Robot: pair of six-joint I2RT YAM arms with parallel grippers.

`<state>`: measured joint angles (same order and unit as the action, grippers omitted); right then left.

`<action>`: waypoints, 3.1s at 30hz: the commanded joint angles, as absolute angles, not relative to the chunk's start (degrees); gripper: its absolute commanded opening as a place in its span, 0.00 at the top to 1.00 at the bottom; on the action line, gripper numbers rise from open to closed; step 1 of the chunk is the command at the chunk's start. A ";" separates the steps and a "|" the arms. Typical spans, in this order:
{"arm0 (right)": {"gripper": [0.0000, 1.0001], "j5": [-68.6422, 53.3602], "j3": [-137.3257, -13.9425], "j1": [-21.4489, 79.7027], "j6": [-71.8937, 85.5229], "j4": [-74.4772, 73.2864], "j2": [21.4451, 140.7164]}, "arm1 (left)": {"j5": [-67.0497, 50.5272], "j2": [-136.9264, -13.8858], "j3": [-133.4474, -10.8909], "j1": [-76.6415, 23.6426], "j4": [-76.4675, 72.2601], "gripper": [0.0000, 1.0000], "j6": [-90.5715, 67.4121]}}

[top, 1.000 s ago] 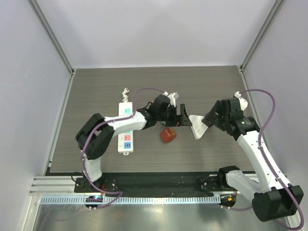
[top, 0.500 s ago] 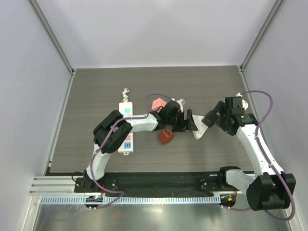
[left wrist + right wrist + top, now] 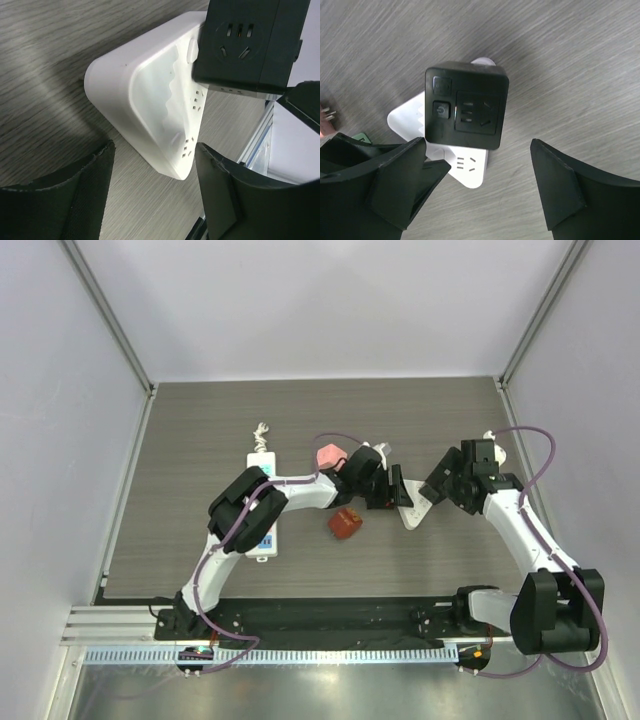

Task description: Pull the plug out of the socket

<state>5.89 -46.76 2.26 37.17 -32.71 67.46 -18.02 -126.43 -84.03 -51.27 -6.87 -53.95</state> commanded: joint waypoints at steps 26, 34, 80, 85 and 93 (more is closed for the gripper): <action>0.99 0.97 -42.37 0.70 37.09 -20.48 72.43 | -12.75 -131.84 -90.53 -51.42 3.34 1.00 -53.70; 0.99 -6.06 -39.64 -2.81 35.86 -20.57 66.90 | -13.35 -131.22 -89.65 -51.42 2.64 1.00 -52.56; 0.99 -24.25 -37.88 -19.59 38.25 -23.90 62.13 | -7.47 -126.91 -83.15 -50.80 -1.05 1.00 -44.30; 0.99 -28.03 -35.87 -21.01 37.44 -23.12 62.85 | -8.17 -127.00 -82.88 -50.71 -1.93 1.00 -44.12; 0.99 -5.03 -40.60 -7.83 30.32 -29.35 51.33 | -7.74 -128.14 -85.96 -50.80 1.49 1.00 -46.23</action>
<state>-15.03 -35.18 -11.16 35.20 -27.38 56.16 -17.17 -127.11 -85.62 -52.88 -7.57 -47.77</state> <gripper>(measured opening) 0.645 0.395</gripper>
